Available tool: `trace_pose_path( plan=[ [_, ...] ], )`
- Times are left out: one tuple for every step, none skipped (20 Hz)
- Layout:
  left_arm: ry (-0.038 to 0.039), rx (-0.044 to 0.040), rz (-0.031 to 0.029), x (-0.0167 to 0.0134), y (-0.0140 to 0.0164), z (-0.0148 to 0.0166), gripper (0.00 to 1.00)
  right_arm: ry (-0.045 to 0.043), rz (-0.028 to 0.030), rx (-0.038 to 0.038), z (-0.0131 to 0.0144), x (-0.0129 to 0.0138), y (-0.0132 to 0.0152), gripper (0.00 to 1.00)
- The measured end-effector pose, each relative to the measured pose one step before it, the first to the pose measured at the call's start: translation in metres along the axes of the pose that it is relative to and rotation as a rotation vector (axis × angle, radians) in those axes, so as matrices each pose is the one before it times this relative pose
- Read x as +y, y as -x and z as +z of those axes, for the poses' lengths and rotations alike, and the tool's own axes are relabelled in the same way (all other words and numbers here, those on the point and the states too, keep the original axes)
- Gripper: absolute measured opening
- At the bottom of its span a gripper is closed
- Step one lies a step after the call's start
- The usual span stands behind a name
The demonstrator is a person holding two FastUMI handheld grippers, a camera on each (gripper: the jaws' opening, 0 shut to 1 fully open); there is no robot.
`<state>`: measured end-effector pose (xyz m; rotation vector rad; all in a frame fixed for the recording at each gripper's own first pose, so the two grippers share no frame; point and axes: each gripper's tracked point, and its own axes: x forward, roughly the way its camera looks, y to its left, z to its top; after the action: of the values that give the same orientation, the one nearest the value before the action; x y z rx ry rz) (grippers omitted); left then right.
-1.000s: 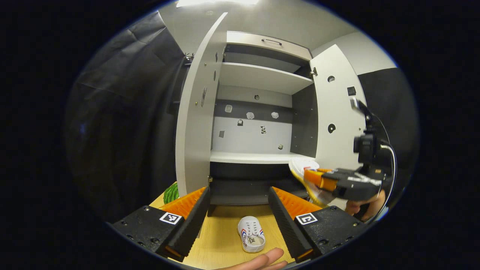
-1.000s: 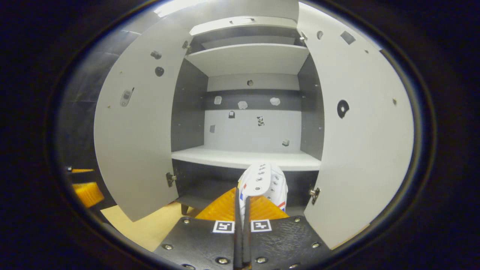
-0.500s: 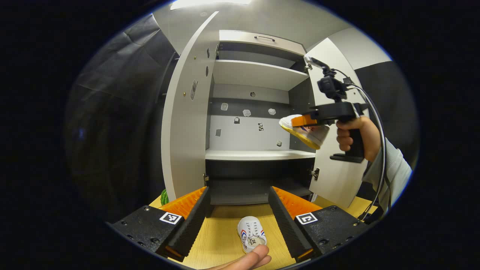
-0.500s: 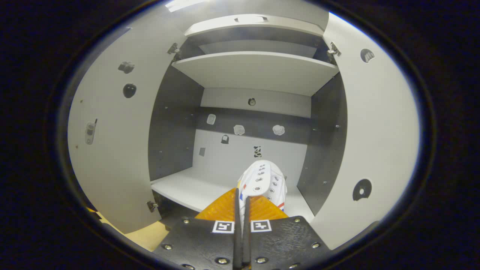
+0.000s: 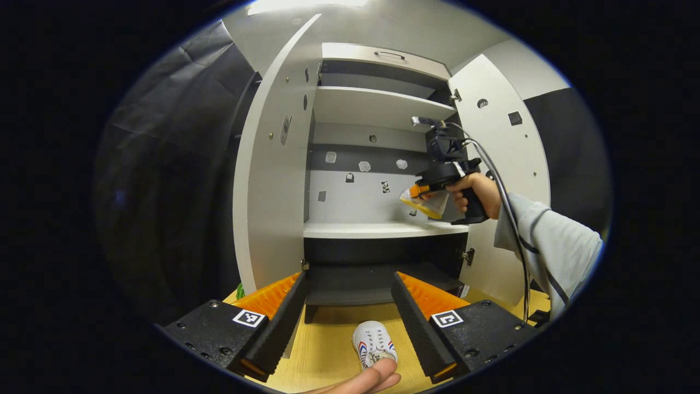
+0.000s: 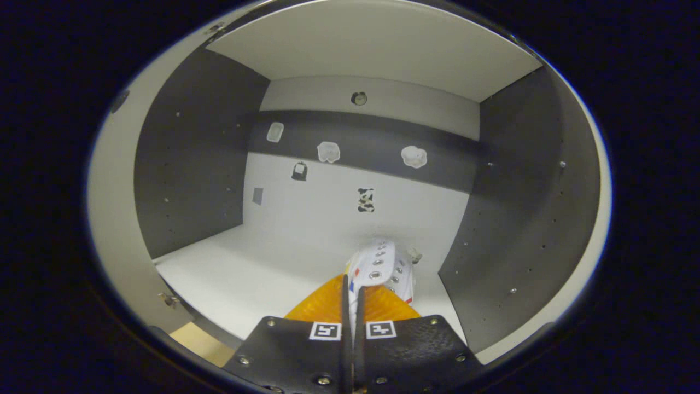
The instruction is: Grab one shoe with the right hand and put it into the shoe cabinet, grab the other shoe with the left hand and put it into the shoe cabinet; then close the right door with the right hand and the left door with the left hand.
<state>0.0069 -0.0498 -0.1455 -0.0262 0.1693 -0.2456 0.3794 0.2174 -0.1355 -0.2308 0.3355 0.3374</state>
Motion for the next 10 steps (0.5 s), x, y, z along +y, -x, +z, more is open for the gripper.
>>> trace_pose_path(
  plan=[
    [0.00041,0.00279,0.00093,0.00025,-0.00096,-0.00164,0.95,0.02331,0.00083,0.01506,-0.00563,-0.00001,-0.00890,0.02],
    [-0.00078,0.00321,0.00165,0.00045,-0.00247,-0.00184,0.95,0.02435,-0.00029,0.01424,-0.00738,0.00064,-0.00823,0.02],
    [-0.00152,0.00702,0.00002,-0.00001,-0.00205,-0.00252,0.95,0.01392,-0.00116,0.01747,-0.00563,0.00102,-0.00784,0.02],
    [-0.00084,0.00969,-0.00232,-0.00102,-0.00227,-0.00299,0.95,-0.00408,-0.00300,0.01289,-0.00452,-0.00002,-0.00774,0.04],
    [0.00025,0.00586,-0.00274,-0.00079,-0.00157,-0.00183,0.95,-0.02081,0.00673,0.01413,-0.00377,0.00197,-0.00452,0.04],
    [0.00112,0.00496,-0.00181,-0.00119,-0.00216,-0.00069,0.95,-0.01366,0.00229,0.00404,-0.00136,-0.00012,-0.00118,0.04],
    [-0.00109,0.00744,0.00059,-0.00034,-0.00148,-0.00227,0.95,-0.00830,-0.01433,-0.00512,0.00060,-0.00252,-0.00355,0.04],
    [0.00158,0.00477,0.00107,0.00010,-0.00068,-0.00164,0.95,-0.00936,0.00569,0.00645,-0.00119,-0.00043,0.00267,0.11],
    [0.00604,0.00185,0.00264,-0.00044,-0.00052,-0.00029,0.95,-0.01316,-0.00320,0.00112,0.00128,-0.00046,0.00004,0.11],
    [0.00477,0.00136,-0.00246,-0.00185,-0.00015,-0.00183,0.95,-0.02401,-0.00935,0.00582,-0.00113,-0.00204,0.00082,0.11]
  ],
)
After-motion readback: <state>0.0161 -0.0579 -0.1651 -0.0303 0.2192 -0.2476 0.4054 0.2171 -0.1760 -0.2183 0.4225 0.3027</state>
